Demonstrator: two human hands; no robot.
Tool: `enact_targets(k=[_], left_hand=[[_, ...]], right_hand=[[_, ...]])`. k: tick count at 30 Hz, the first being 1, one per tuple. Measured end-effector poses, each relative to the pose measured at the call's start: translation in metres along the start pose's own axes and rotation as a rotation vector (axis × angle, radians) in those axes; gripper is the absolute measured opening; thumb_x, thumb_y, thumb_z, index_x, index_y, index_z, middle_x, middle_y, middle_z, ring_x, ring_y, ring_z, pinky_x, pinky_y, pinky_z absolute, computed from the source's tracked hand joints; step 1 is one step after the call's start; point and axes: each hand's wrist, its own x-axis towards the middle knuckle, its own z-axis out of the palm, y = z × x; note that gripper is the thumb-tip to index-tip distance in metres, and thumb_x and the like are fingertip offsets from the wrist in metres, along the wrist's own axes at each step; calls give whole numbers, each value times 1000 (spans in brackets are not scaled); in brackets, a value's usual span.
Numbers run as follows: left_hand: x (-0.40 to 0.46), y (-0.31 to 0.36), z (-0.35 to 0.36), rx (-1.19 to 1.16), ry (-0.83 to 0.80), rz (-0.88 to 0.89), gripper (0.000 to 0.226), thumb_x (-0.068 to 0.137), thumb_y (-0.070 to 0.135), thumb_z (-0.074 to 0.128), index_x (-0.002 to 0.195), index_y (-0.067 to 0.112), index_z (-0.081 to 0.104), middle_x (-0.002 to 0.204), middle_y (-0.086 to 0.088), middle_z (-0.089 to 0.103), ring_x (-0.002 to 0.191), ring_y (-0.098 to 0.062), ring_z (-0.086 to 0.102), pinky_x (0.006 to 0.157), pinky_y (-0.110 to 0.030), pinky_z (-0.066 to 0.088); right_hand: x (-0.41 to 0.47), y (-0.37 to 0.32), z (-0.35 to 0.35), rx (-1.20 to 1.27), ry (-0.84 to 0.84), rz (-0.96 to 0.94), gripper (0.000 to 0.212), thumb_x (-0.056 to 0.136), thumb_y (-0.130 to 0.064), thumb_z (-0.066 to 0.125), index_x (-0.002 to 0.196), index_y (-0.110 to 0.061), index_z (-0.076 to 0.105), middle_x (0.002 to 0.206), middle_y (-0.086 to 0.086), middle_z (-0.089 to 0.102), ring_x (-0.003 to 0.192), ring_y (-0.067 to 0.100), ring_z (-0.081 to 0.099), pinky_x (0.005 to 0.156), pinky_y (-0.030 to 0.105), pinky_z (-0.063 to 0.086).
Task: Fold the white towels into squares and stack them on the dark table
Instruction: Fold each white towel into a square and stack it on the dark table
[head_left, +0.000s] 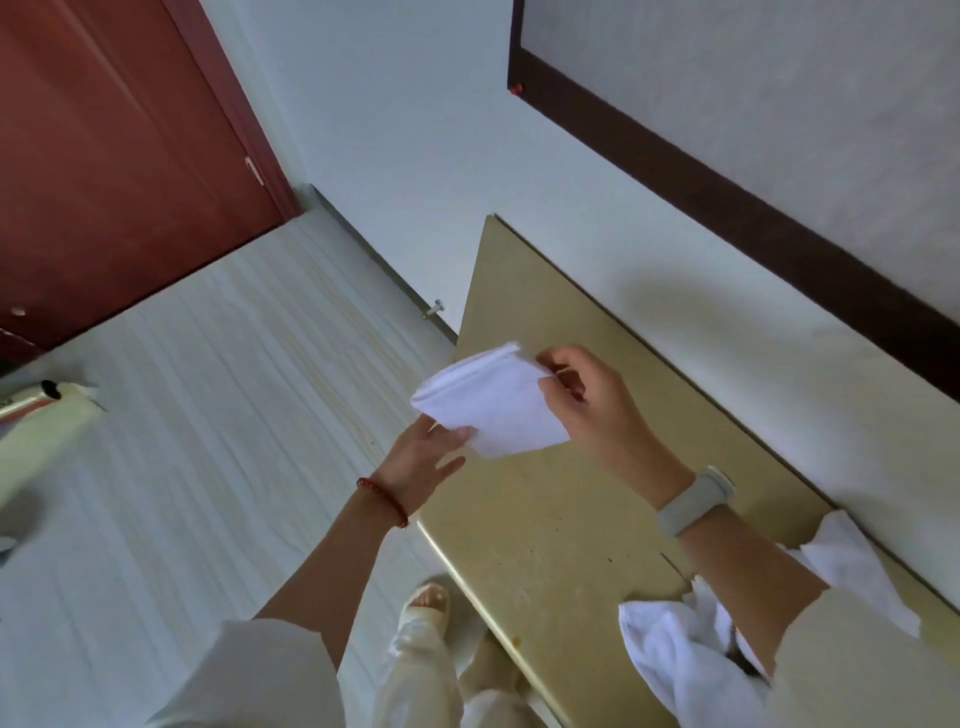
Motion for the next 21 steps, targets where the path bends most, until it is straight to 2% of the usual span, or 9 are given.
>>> enact_targets(k=[2, 3, 5, 8, 12, 14, 17, 21], left_hand=[[-12, 10, -7, -93, -32, 54, 24, 74, 17, 65, 97, 23, 66, 103, 8, 67, 102, -12, 60, 99, -36, 39], [-18, 13, -10, -129, -25, 84, 16, 77, 14, 67, 89, 24, 70, 99, 7, 69, 98, -11, 62, 97, -35, 41], [-30, 17, -21, -142, 54, 127, 9, 77, 16, 66, 78, 22, 72, 93, 3, 69, 90, -13, 63, 94, -33, 44], [-45, 15, -34, 2, 292, 142, 4, 80, 15, 68, 84, 13, 69, 90, -4, 66, 88, -17, 60, 94, -35, 47], [-87, 12, -71, 168, 571, 268, 3, 84, 13, 65, 85, 13, 67, 84, -1, 66, 81, -14, 60, 80, -26, 51], [-117, 12, -98, 302, 691, 333, 2, 85, 15, 63, 86, 14, 65, 83, 4, 64, 77, -9, 59, 72, -17, 47], [-172, 13, -151, 424, 872, 402, 4, 88, 17, 59, 91, 16, 62, 82, 7, 61, 72, -8, 56, 62, -10, 42], [-267, 9, -240, 631, 1131, 482, 17, 92, 21, 52, 104, 13, 61, 89, 1, 63, 75, -18, 57, 65, -26, 45]], right_hand=[[5, -6, 0, 78, 6, 89, 19, 87, 2, 51, 96, -14, 54, 83, -11, 56, 66, -12, 52, 63, 3, 38], [6, -5, 2, 91, 5, 135, 19, 87, 3, 51, 97, -13, 54, 84, -8, 57, 68, -9, 53, 63, 4, 39], [5, -5, 13, 116, -14, 239, 18, 86, 2, 52, 99, -9, 57, 90, 1, 60, 78, 8, 56, 67, 14, 42], [0, -1, 34, 162, -39, 425, 21, 84, -1, 51, 98, -8, 65, 91, 9, 64, 83, 22, 57, 71, 30, 43], [-11, -24, 92, 428, -191, 786, 10, 86, 0, 51, 82, -4, 59, 72, 11, 57, 64, 21, 55, 55, 25, 47], [-17, -43, 130, 444, -264, 890, 11, 86, -1, 54, 75, -4, 55, 68, 11, 53, 60, 21, 53, 53, 26, 46], [-33, -82, 194, 441, -371, 956, 11, 84, -2, 56, 74, -6, 54, 68, 9, 53, 63, 21, 53, 60, 29, 45], [-67, -159, 301, 441, -514, 887, 10, 85, -3, 55, 75, -6, 55, 70, 8, 56, 65, 20, 54, 64, 28, 44]])
